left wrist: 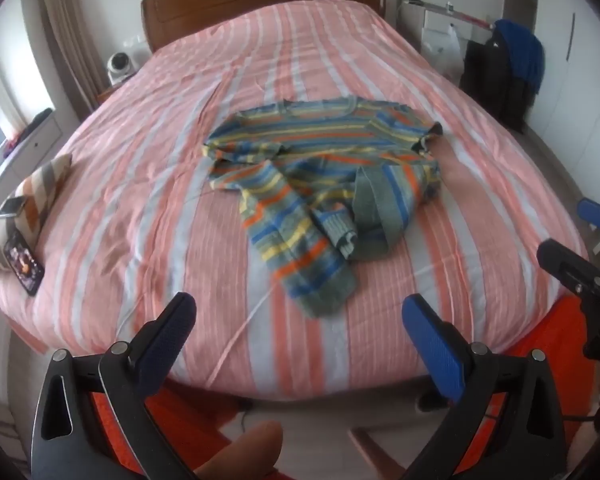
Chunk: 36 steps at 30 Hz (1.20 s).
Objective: Fold small clothes
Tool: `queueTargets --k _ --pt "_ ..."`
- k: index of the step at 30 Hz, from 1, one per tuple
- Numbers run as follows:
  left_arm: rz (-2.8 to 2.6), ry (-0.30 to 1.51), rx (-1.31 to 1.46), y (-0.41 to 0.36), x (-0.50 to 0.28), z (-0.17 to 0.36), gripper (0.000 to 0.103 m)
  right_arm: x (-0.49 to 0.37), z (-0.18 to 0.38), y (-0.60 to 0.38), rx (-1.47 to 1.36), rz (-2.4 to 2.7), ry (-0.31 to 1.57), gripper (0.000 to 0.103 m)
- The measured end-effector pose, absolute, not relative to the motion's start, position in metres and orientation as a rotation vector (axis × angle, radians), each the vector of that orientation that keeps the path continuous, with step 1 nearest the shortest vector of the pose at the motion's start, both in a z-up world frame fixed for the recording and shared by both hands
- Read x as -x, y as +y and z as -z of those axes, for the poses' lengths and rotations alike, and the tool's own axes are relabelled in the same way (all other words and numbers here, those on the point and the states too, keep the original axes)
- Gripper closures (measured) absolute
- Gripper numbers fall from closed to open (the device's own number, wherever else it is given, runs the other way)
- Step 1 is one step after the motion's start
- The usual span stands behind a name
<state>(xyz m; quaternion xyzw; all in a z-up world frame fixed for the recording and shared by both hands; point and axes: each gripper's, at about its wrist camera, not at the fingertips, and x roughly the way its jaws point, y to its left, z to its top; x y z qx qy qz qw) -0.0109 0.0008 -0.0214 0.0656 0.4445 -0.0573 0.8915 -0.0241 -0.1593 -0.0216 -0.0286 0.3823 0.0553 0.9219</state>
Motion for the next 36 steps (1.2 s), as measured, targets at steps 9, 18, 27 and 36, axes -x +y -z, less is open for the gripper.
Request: queueTargets --k 9,18,27,36 --pt "0.131 0.942 -0.137 0.0 0.011 0.027 0.0 0.021 0.029 -0.161 0.03 -0.112 0.816 0.0" --pt "0.137 0.943 -0.129 -0.002 0.011 0.025 0.0 0.024 0.024 -0.161 0.031 -0.091 0.715 0.0" --pt "0.146 0.949 -0.125 -0.005 0.011 0.023 0.0 0.022 0.024 -0.161 0.028 -0.098 0.793 0.0" --pt "0.147 0.948 -0.124 -0.008 0.011 0.023 0.0 0.021 0.024 -0.159 0.034 -0.097 0.791 0.0"
